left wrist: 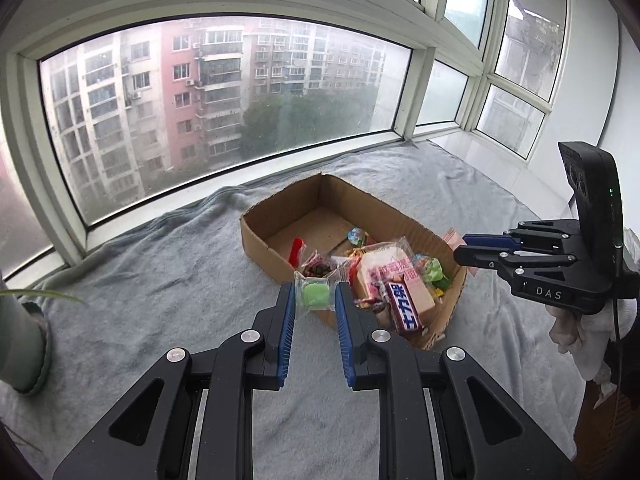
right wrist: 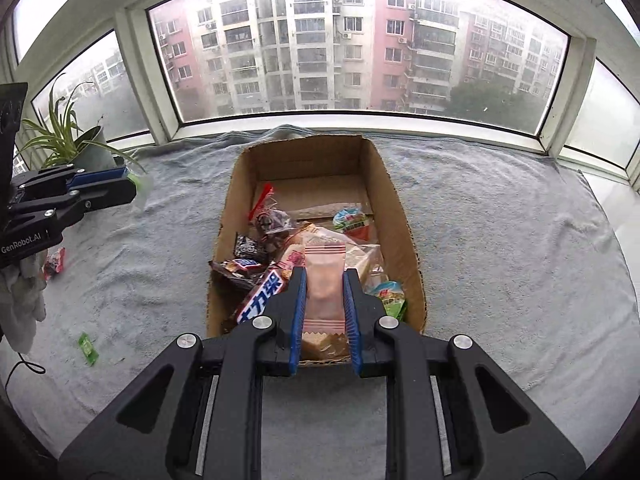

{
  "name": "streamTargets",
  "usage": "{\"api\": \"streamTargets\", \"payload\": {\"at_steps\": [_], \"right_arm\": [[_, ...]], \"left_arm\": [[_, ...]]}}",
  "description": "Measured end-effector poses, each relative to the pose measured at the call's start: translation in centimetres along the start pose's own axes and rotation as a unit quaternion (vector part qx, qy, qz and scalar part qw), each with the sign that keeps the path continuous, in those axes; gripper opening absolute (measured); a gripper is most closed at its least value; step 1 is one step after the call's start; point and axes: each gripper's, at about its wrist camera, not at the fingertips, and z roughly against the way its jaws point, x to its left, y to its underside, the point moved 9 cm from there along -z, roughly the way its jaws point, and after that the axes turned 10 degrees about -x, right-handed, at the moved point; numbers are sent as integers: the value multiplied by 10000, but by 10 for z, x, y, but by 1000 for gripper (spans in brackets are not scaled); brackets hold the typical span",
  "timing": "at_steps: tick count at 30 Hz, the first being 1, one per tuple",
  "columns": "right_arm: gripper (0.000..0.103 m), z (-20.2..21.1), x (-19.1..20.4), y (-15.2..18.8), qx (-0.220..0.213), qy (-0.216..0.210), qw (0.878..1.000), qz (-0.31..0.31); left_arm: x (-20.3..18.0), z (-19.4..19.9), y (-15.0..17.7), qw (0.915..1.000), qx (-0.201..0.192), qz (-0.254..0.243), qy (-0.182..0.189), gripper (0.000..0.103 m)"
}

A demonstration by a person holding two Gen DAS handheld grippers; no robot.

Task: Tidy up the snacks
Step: 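Carry the pink candy with the right tool into the box, then open the right tool over the box while the left tool releases the green ball candy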

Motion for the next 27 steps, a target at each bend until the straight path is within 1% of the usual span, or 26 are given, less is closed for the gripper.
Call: {"api": "streamTargets", "payload": {"at_steps": [6,15,20,27], "right_arm": [[19,-18,-21,8,137,77,9998,-126],[19,-40,-39,21,292,115,9987,-397],[19,-46,-42,23,355,130,9985,-403],[19,-53,-43,23,400,161,9983,-404]], "left_arm": [[-8,-29,-16,10000,3,-30,-7,18],[-22,-72,-13,9997,247,-12,-11,19],[-27,-84,-11,9996,290,-8,6,18],[-31,-89,-11,9995,297,39,50,19]]}}
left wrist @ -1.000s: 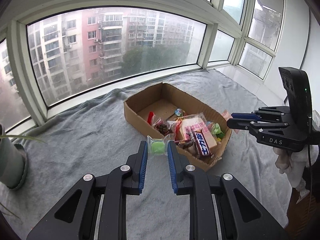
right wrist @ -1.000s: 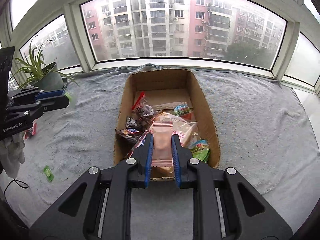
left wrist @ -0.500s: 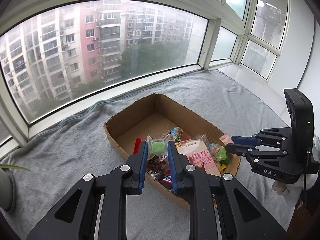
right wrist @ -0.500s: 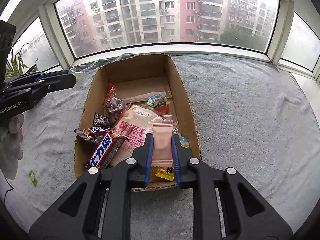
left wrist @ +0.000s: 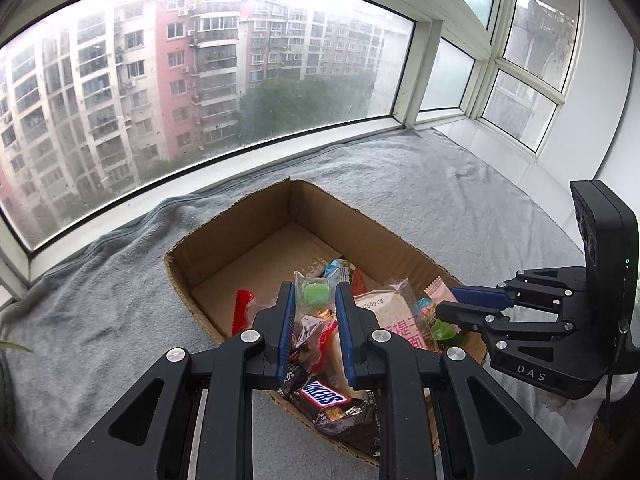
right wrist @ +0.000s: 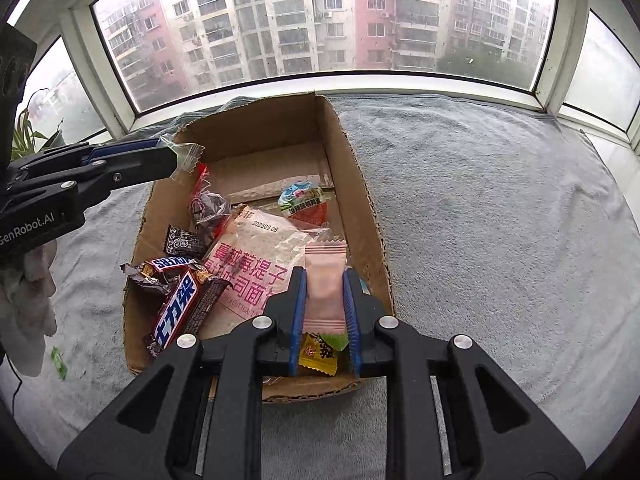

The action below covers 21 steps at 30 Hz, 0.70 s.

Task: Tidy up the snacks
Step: 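Open the right tool over the box while the left tool releases the green ball candy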

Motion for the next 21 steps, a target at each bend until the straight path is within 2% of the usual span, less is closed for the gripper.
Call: {"api": "streamTargets", "payload": {"at_steps": [7,8,10,11,12,13,16,19,21], "right_arm": [[22,-1,3,-1,22,0,10000,94],[25,-1,4,-1,23,50,9999,145],[52,1,4,-2,-34,137,9996,225],[57,2,4,-3,-73,161,9996,231],[60,4,3,-4,-109,172,9995,225],[60,5,3,-6,-126,164,9996,215],[61,8,3,-7,-141,187,9994,237],[71,9,4,-8,-140,204,9993,292],[72,11,6,-8,-159,227,9991,313]], "left_arm": [[2,-4,-4,10000,17,70,9,20],[2,-4,-5,10000,21,68,2,20],[2,-4,-5,10000,43,76,-3,26],[2,-5,-6,10000,34,77,-25,38],[2,-4,-7,10000,-6,78,-37,48],[1,-3,-9,10000,-44,75,-34,49],[0,-2,-10,10000,-66,36,-64,50],[0,0,-11,9999,-71,51,-52,50],[0,1,-11,9999,-74,46,-57,50]]}}
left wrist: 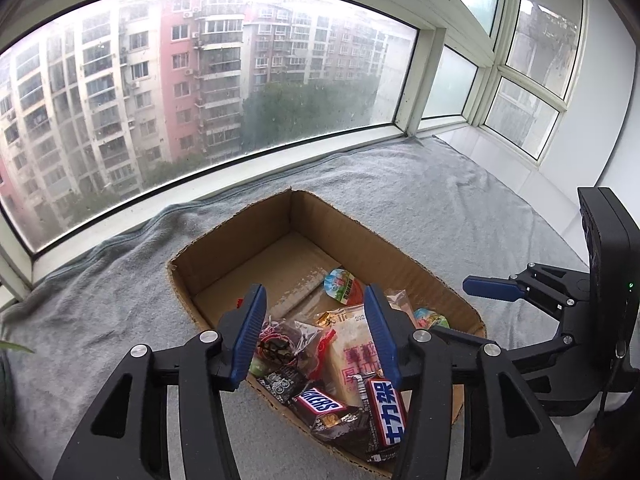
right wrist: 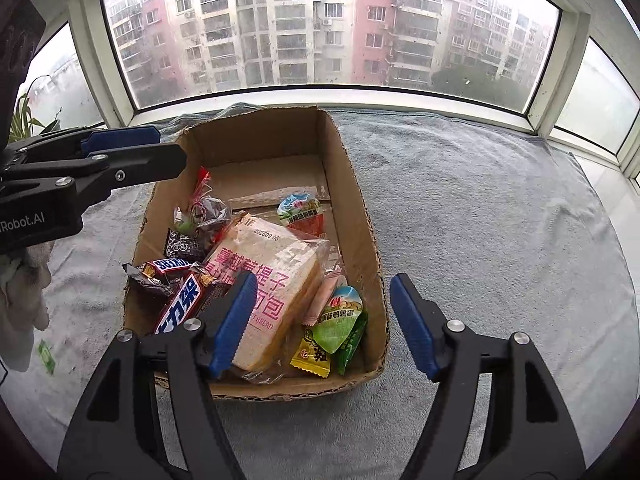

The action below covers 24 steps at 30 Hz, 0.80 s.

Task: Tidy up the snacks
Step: 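Open the right tool over the box while the left tool releases the green ball candy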

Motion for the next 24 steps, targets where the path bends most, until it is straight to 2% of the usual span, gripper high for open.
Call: {"api": "streamTargets", "payload": {"at_steps": [3,7,19,24], "right_arm": [[73,3,1,-1,-11,10,10000,13],[79,10,5,-2,-49,49,10000,50],[79,47,29,-8,-232,-58,9997,27],[79,61,49,-4,-260,-249,9993,24]], "left_arm": [[0,2,-1,10000,-22,3,4,51],[-2,9,-3,10000,-64,-30,20,51],[-3,55,-12,9991,-357,-212,-70,52],[2,79,-14,9984,-490,-223,-152,52]]}}
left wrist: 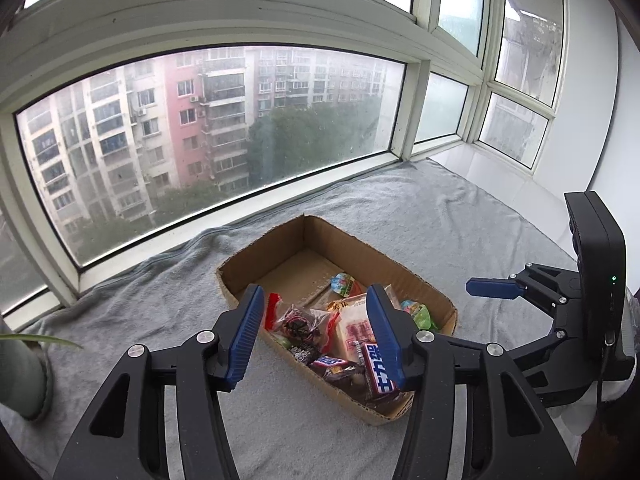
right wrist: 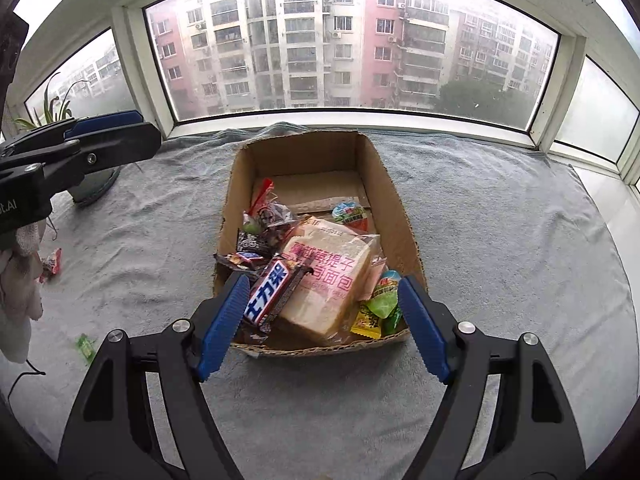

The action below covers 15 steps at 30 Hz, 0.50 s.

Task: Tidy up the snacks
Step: 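Open the right tool over the box while the left tool releases the green ball candy, then close the right tool on the green candy while the left tool grasps the red-trimmed bag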

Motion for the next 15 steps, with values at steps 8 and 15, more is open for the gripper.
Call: {"api": "streamTargets", "payload": {"at_steps": [8,15], "right_arm": [[80,16,43,18,-14,-675,9970,-369],[80,23,83,37,166,-906,9947,-464]], "left_arm": [[22,62,8,9996,-226,-71,-123,53],[84,130,44,9975,-241,286,-602,53]]}}
